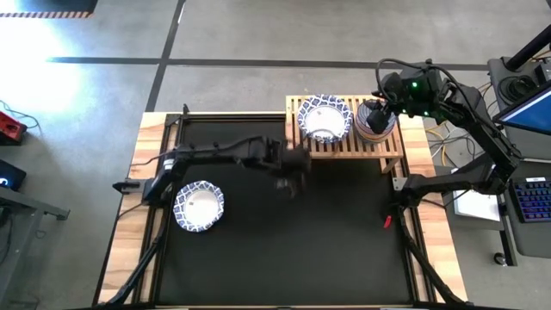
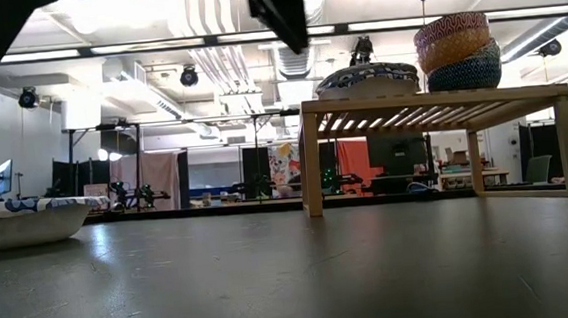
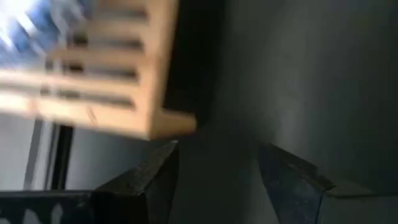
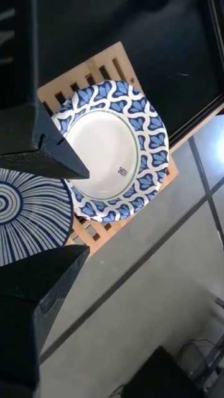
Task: Place and stack bowls onto a shelf
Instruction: Stack the white bowl on top of the other white bowl on the shelf, then return to Home Position
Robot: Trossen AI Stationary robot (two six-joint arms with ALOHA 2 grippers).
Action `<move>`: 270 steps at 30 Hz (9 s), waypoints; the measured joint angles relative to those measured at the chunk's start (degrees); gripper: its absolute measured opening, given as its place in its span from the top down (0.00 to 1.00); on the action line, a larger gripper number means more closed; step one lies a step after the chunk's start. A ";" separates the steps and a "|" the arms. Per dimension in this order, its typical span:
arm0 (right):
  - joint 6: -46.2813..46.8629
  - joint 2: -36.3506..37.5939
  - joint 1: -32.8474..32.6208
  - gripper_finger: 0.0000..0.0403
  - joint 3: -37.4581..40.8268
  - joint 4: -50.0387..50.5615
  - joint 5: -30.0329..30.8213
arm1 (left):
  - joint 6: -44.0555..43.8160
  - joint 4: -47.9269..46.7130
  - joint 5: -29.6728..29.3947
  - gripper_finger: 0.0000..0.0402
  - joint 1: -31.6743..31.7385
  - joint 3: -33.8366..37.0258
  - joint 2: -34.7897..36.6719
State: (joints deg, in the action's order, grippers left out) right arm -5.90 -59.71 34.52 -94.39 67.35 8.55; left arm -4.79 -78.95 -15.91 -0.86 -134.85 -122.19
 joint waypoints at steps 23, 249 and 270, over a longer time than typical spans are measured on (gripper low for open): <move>4.19 -0.03 0.00 0.57 0.00 3.19 -1.55 | -57.00 -10.34 6.75 0.50 -19.88 36.35 11.18; 4.40 -0.12 0.01 0.57 0.02 4.37 5.49 | 5.33 40.17 -0.46 0.52 4.91 35.51 21.78; 4.38 -0.12 0.00 0.57 0.02 4.35 5.48 | -3.89 79.41 -12.63 0.52 -5.23 92.38 56.03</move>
State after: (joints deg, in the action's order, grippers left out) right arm -1.52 -59.83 34.52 -94.37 71.70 14.03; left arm -8.68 0.46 -28.54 -6.09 -42.46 -66.16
